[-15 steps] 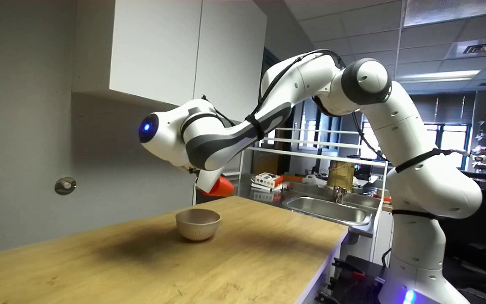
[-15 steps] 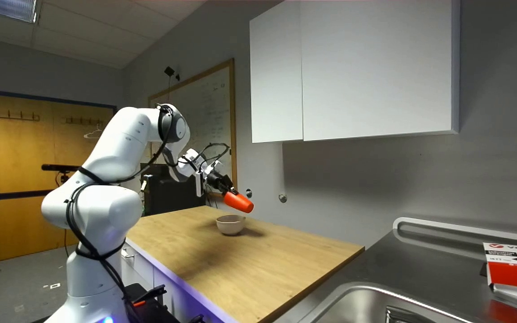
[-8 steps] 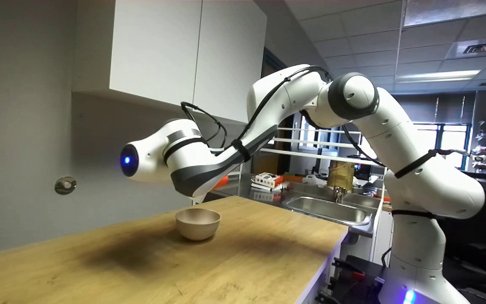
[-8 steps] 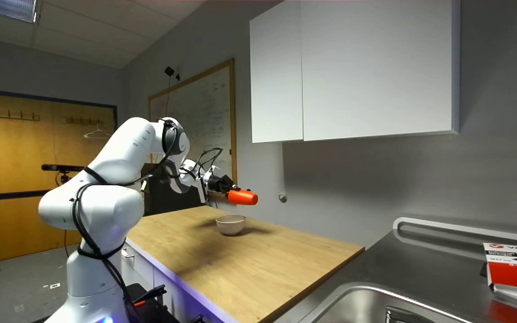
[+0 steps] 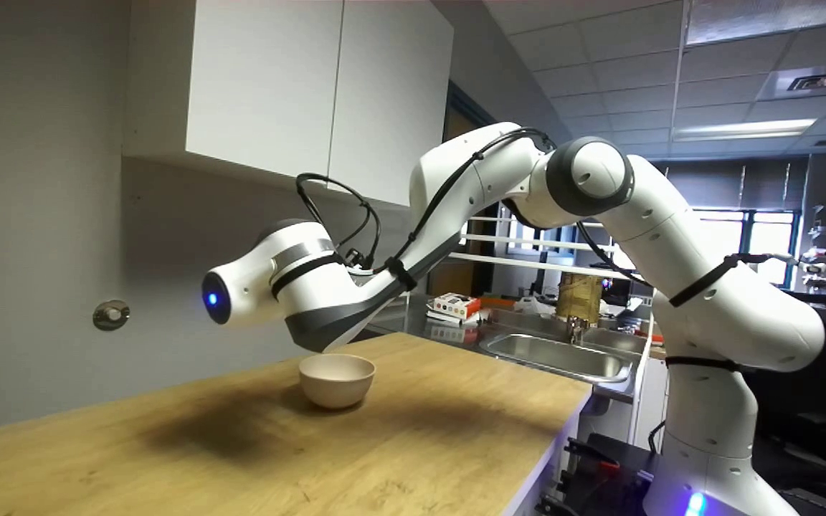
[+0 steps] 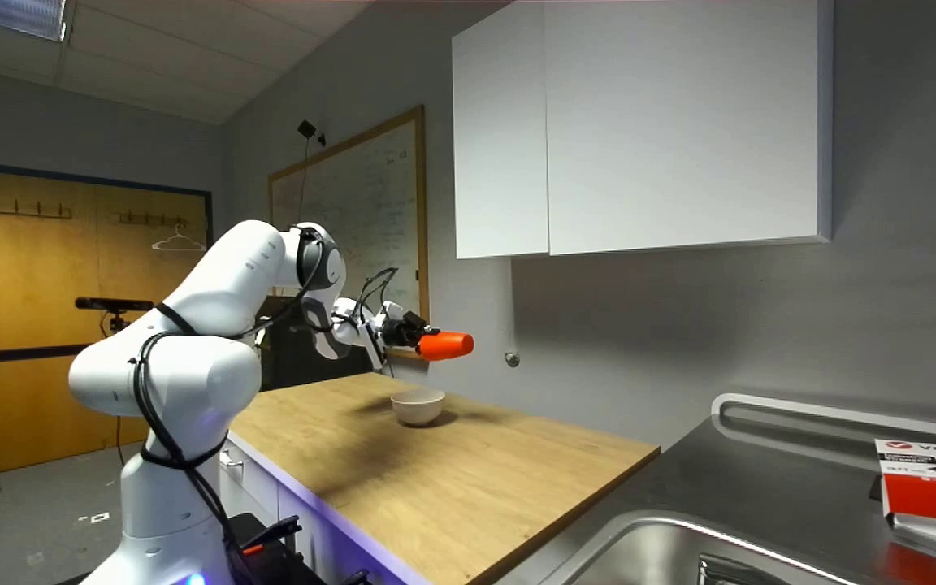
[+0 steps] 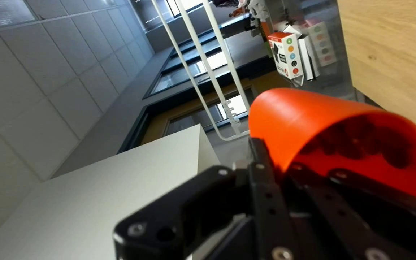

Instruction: Empty the cup into the bowl

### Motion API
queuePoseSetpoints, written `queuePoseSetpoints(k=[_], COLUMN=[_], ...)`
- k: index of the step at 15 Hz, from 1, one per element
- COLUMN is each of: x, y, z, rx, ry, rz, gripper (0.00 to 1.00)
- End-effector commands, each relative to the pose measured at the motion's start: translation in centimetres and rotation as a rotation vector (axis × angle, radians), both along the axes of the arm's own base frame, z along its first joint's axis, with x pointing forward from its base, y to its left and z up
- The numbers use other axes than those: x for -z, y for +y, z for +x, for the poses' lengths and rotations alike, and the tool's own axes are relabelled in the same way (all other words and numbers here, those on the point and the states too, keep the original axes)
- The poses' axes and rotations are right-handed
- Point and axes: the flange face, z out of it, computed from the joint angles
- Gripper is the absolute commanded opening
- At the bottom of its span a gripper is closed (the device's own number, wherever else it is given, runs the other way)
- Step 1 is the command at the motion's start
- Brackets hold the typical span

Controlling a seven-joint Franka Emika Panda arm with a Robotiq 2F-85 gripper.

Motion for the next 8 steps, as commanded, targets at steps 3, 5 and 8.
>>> queuePoseSetpoints(k=[3, 5, 8], x=[0.2, 0.5, 0.8], y=[1.3, 1.8, 2.2], z=[-0.5, -0.7, -0.8], rx=[-0.001, -0.010, -0.021], ry=[-0.065, -0.074, -0.087], rz=[-0.102, -0.137, -0.174], gripper=[0.01, 0.01, 0.01])
